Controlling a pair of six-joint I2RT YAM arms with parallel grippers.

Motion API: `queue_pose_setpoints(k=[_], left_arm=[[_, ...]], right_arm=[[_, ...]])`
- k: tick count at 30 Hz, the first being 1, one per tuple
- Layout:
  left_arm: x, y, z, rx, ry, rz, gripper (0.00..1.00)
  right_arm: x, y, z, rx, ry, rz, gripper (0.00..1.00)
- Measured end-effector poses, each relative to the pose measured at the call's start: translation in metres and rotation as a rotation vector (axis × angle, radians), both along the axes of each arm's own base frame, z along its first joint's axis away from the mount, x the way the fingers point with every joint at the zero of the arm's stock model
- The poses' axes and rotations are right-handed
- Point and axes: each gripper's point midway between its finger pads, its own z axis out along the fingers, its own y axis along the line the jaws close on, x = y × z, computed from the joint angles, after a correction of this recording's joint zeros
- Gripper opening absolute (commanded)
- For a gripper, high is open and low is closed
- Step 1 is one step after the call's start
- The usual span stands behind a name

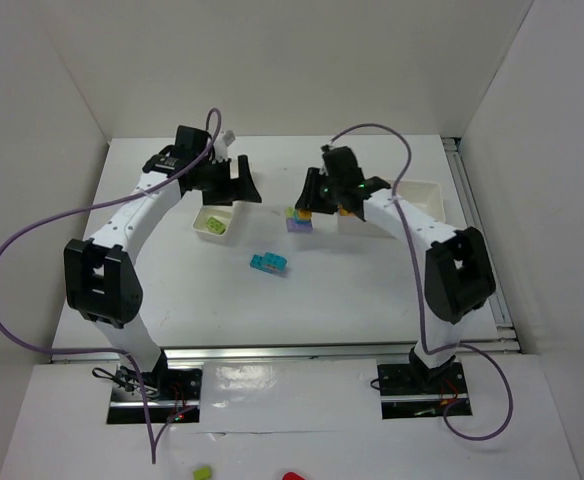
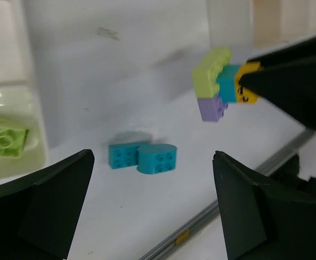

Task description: Sort the legos into containers by color

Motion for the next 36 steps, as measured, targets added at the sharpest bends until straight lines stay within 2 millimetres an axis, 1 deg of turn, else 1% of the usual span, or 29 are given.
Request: queue_pose_setpoints(k=[2,4,5,7,9,12,15,17,18,20,26,29,30,32,33,36], left_arm=[[-0.007,-0.012,0.002,-0.066,0.004,-0.07,1.0],[-0.014,-0.024,0.004,-0.127,0.013,-0.13,1.0],[-0.017,-0.031,0.005,-0.16,0.015,-0.159,1.0],[-0.021,-0.041,0.004,-0.211,0.022,-0.203,1.0],[-0.026,-0.05,-0.002,-0.263,0.052,-0.233,1.0],[-0.035,-0.061,-0.02,-0.327,0.122,-0.253,1.0],[-0.04,-0.066,-0.04,-0.358,0.198,-0.239,0.99],[-0.038,-0.069,-0.05,-0.374,0.237,-0.218,0.95],[-0.037,-0.07,-0.054,-0.379,0.248,-0.207,0.9],[-0.034,-0.071,-0.057,-0.393,0.263,-0.187,0.87],[-0.024,-0.079,-0.05,-0.453,0.255,-0.172,0.72],[-0.022,-0.082,-0.05,-0.481,0.261,-0.182,0.61],[-0.022,-0.083,-0.053,-0.487,0.272,-0.182,0.59],[-0.023,-0.085,-0.056,-0.499,0.287,-0.194,0.52],[-0.023,-0.085,-0.059,-0.5,0.296,-0.192,0.44],[-0.024,-0.085,-0.063,-0.503,0.312,-0.193,0.35]], right_arm=[[0.009,-0.012,0.027,0.071,-0.058,0.017,0.36],[0.01,-0.01,0.042,0.116,-0.098,0.06,0.36],[0.006,-0.006,0.045,0.136,-0.102,0.089,0.36],[-0.003,0.003,0.042,0.16,-0.094,0.139,0.36],[-0.012,0.006,0.033,0.168,-0.067,0.169,0.36],[-0.02,0.008,0.026,0.171,-0.044,0.191,0.36],[-0.021,0.009,0.026,0.179,-0.045,0.203,0.35],[-0.021,0.01,0.027,0.183,-0.047,0.208,0.35],[-0.021,0.011,0.027,0.184,-0.047,0.211,0.35],[-0.022,0.011,0.028,0.186,-0.047,0.217,0.35],[-0.024,0.012,0.028,0.187,-0.05,0.232,0.35],[-0.024,0.012,0.028,0.186,-0.052,0.236,0.35],[-0.024,0.012,0.028,0.186,-0.052,0.236,0.35],[-0.024,0.012,0.027,0.182,-0.052,0.238,0.35],[-0.024,0.012,0.027,0.182,-0.052,0.239,0.35],[-0.024,0.012,0.027,0.182,-0.055,0.241,0.33]])
